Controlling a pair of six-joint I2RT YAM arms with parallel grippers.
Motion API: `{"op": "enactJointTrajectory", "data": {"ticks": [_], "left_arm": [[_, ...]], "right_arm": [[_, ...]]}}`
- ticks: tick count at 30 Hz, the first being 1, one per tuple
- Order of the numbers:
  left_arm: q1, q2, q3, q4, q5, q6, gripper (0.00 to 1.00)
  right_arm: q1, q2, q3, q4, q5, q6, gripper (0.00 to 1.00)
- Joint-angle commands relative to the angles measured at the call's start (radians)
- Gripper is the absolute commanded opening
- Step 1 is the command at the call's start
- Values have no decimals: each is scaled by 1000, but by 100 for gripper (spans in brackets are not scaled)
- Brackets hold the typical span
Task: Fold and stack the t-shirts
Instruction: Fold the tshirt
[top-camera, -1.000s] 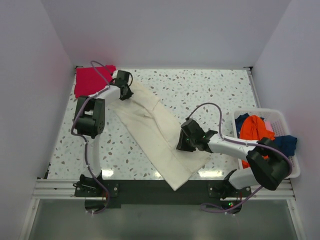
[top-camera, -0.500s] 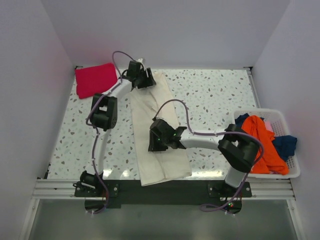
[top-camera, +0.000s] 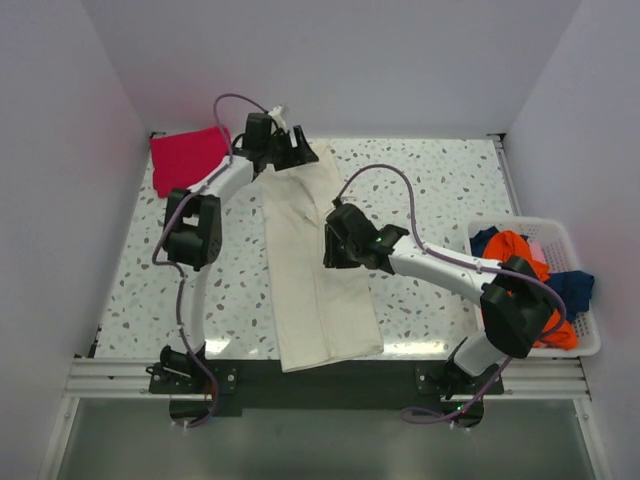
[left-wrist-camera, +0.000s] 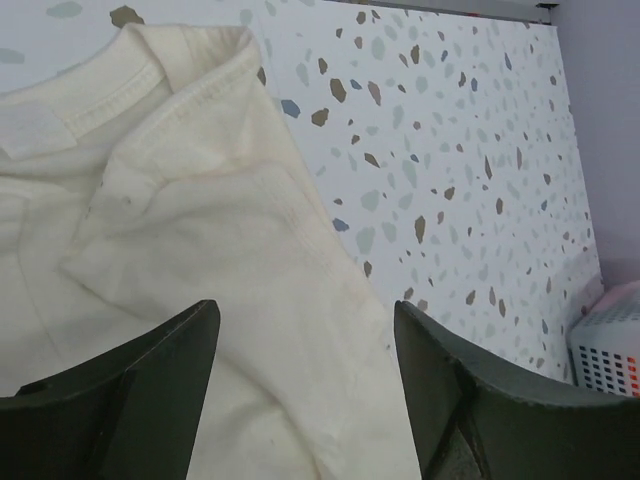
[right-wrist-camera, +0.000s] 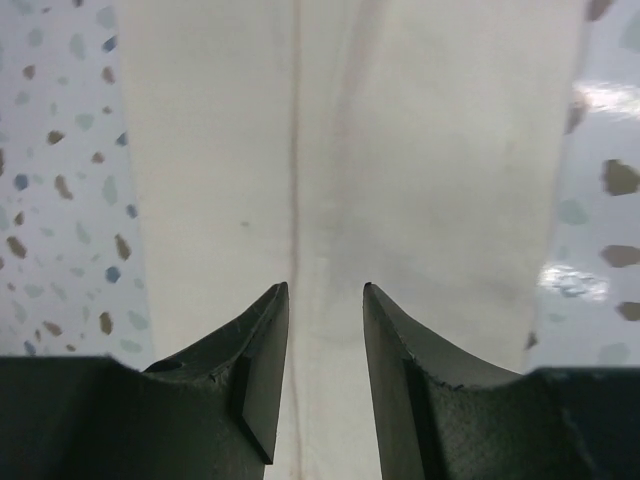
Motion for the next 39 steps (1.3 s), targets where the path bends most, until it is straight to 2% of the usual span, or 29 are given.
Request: {"op": "enactJointTrajectory", "data": {"ticks": [1,2,5,6,8,11,19,26,34,39], "left_arm": [[10,-233,-176,97,-28,-77,75],[9,-270,-298,103,-89,-92,73],[1,-411,-518,100,-169,-141,64],[-5,-478,-567,82,-248,-158,60],[-8,-532,-704,91,-287,-163,58],[-16,-592,-819,88,-343,-166,51],[-88,-511,-829,22,-416,-92,46],[-112,-402,-714,-65,-482,-30,46],[-120,-274,-591,-102,-427,9,48],[-128,-325,-652,-88,-426,-17,49]], "right_arm": [[-67,-17,37,-107,86,-87,40],[-78,-15,41,-113,92,-98,40],[-84,-17,28,-126,103,-136,40],[-86,-14,24,-133,92,-146,40],[-83,-15,5,-133,82,-149,40],[-78,-17,-46,-130,56,-147,40],[29,-44,-206,-124,106,-57,40],[103,-61,-305,-103,95,48,39],[203,-101,-333,-100,39,156,39],[210,-144,-344,-130,54,170,39]]}}
